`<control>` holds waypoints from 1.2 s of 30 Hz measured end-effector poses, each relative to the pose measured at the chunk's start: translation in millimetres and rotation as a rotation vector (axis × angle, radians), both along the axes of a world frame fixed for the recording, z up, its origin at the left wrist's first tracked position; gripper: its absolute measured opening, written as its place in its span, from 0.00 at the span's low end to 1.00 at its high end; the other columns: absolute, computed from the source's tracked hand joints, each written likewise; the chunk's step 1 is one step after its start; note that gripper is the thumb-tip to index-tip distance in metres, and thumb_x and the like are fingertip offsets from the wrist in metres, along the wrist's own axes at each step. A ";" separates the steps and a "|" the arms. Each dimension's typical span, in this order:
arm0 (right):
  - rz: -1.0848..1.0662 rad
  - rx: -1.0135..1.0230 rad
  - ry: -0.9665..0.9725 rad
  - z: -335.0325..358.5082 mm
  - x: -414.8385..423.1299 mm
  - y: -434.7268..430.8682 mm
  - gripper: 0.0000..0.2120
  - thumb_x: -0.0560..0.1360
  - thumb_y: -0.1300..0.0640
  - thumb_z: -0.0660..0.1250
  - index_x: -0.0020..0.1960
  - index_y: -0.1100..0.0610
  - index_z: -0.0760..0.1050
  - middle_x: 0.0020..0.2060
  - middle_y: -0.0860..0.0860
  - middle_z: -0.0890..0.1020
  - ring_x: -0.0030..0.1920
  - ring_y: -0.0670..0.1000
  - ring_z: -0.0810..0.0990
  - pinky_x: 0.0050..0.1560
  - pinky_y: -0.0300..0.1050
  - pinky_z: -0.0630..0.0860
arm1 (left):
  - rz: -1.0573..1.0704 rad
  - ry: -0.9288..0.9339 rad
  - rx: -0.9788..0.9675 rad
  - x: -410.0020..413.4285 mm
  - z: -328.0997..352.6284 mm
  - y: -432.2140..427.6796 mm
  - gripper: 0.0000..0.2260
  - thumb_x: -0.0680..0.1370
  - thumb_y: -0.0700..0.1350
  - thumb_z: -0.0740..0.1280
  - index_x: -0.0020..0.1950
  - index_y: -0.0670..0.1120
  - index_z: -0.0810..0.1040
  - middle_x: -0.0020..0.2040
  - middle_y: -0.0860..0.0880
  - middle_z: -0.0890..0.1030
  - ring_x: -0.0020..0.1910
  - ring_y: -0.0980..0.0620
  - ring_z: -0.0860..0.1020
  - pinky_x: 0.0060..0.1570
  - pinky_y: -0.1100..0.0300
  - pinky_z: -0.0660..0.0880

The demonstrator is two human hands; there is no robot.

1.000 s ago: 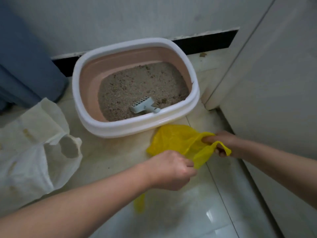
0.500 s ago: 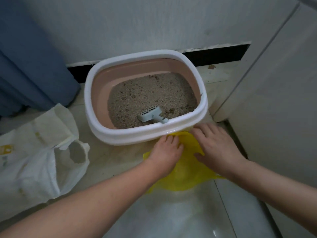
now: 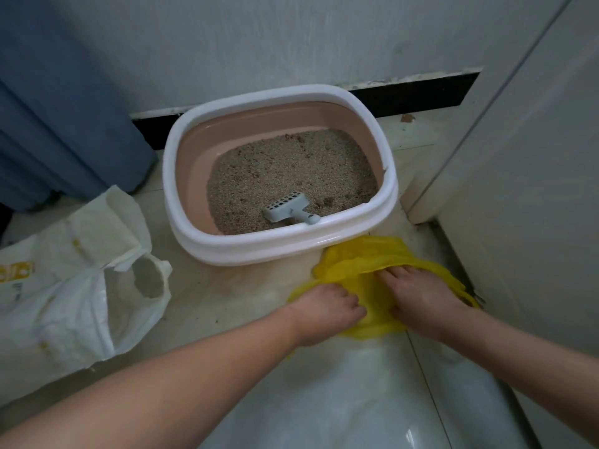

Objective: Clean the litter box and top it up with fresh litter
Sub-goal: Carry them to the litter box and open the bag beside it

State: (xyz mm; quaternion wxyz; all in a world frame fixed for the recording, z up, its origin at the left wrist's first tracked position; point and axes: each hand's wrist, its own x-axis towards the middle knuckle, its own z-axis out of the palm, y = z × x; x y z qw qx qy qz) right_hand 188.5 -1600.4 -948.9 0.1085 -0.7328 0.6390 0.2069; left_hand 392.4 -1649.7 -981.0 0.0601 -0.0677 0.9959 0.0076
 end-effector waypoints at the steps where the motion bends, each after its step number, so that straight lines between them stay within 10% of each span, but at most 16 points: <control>1: -0.016 0.010 0.012 -0.1 -0.4 0.1 0.29 0.73 0.49 0.68 0.71 0.51 0.62 0.68 0.50 0.72 0.66 0.55 0.74 0.55 0.46 0.72 | 0.079 -0.050 -0.014 -0.7 5.1 -5.0 0.14 0.66 0.38 0.74 0.49 0.47 0.76 0.41 0.48 0.78 0.34 0.45 0.80 0.33 0.56 0.68; 7: -0.071 0.069 -0.035 0.8 -13.0 1.0 0.33 0.70 0.45 0.70 0.71 0.50 0.62 0.59 0.51 0.79 0.56 0.57 0.81 0.45 0.45 0.73 | 0.430 -0.184 -0.036 -0.2 24.0 -24.4 0.14 0.79 0.39 0.63 0.64 0.45 0.68 0.54 0.44 0.78 0.46 0.39 0.82 0.28 0.53 0.58; 15: -0.030 -0.145 -0.273 23.2 -30.4 -3.7 0.24 0.72 0.42 0.71 0.66 0.43 0.73 0.53 0.41 0.82 0.47 0.47 0.81 0.42 0.42 0.72 | 0.463 -0.204 0.006 4.9 39.6 -20.8 0.22 0.86 0.56 0.51 0.40 0.47 0.75 0.47 0.42 0.83 0.48 0.39 0.81 0.37 0.54 0.63; 20: 0.116 -0.188 -0.242 8.2 -31.3 -7.3 0.44 0.63 0.38 0.75 0.75 0.48 0.64 0.71 0.47 0.68 0.69 0.51 0.68 0.63 0.49 0.71 | 0.273 -0.170 0.044 12.2 27.9 -26.2 0.11 0.80 0.53 0.63 0.50 0.46 0.76 0.46 0.45 0.83 0.47 0.40 0.80 0.38 0.54 0.66; 23: 0.134 -0.096 -0.160 -2.9 -29.7 -11.3 0.52 0.60 0.32 0.73 0.78 0.49 0.58 0.77 0.48 0.60 0.77 0.53 0.58 0.73 0.53 0.62 | 0.142 -0.081 -0.010 21.7 9.7 -28.7 0.20 0.68 0.59 0.73 0.51 0.49 0.75 0.45 0.48 0.79 0.47 0.45 0.78 0.47 0.52 0.71; 28: 0.159 -0.042 -0.073 -22.0 -29.2 -12.1 0.57 0.60 0.28 0.70 0.80 0.49 0.53 0.80 0.52 0.53 0.80 0.60 0.47 0.78 0.58 0.44 | 0.131 -0.056 0.095 29.9 -13.6 -28.9 0.37 0.67 0.57 0.74 0.73 0.45 0.67 0.74 0.40 0.68 0.72 0.40 0.68 0.74 0.48 0.63; 32: 0.114 0.051 -0.052 -29.3 -22.3 -12.3 0.62 0.60 0.25 0.68 0.80 0.47 0.37 0.80 0.53 0.42 0.79 0.59 0.40 0.77 0.62 0.40 | 0.312 -0.206 0.159 27.8 -14.9 -26.5 0.52 0.69 0.60 0.73 0.82 0.49 0.43 0.82 0.42 0.47 0.80 0.41 0.52 0.77 0.46 0.57; 36: 0.037 0.118 -0.171 -35.0 -23.7 -11.4 0.65 0.61 0.26 0.70 0.79 0.48 0.30 0.80 0.51 0.39 0.80 0.53 0.40 0.78 0.57 0.48 | 0.447 -0.178 0.183 29.6 -17.8 -26.0 0.56 0.68 0.64 0.72 0.82 0.47 0.39 0.81 0.41 0.49 0.79 0.42 0.54 0.76 0.47 0.58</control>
